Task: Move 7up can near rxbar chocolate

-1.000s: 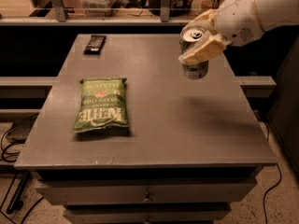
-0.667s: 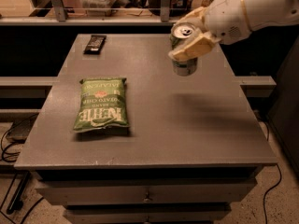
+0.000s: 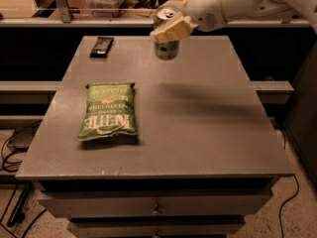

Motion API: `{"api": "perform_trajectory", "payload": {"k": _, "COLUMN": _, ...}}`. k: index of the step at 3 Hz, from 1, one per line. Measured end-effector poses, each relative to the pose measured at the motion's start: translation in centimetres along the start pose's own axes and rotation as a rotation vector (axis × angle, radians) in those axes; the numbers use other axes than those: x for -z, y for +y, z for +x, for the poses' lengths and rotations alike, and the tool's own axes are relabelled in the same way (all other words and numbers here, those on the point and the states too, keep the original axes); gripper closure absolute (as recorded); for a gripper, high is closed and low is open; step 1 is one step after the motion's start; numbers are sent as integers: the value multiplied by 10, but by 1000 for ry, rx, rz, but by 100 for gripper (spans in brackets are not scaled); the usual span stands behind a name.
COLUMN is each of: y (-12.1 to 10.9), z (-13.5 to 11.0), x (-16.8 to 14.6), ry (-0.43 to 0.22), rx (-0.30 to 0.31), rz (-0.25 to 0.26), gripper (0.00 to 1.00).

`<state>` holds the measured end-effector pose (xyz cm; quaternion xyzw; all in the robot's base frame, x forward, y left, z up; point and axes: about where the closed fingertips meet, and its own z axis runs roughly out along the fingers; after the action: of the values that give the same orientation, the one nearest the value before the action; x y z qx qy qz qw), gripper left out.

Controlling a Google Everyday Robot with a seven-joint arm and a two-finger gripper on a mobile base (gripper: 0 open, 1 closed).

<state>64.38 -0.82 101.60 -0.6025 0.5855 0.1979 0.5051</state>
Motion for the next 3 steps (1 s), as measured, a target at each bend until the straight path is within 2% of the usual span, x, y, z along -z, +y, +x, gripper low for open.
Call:
{"api": "perform_trajectory", "payload": {"k": 1, "y": -31, "z": 1, "x": -37, "ry": -14, "rx": -64, "rz": 37, "gripper": 100}}
{"api": "perform_trajectory", "payload": {"k": 2, "y": -56, "z": 3, "x": -78, "ry": -24, "rx": -102, "rz": 42, "gripper": 100}}
{"api": "perform_trajectory", "payload": {"k": 3, "y": -59, "z": -1, "x": -84, "ry": -32, "rx": -100, "rz": 41, "gripper": 100}}
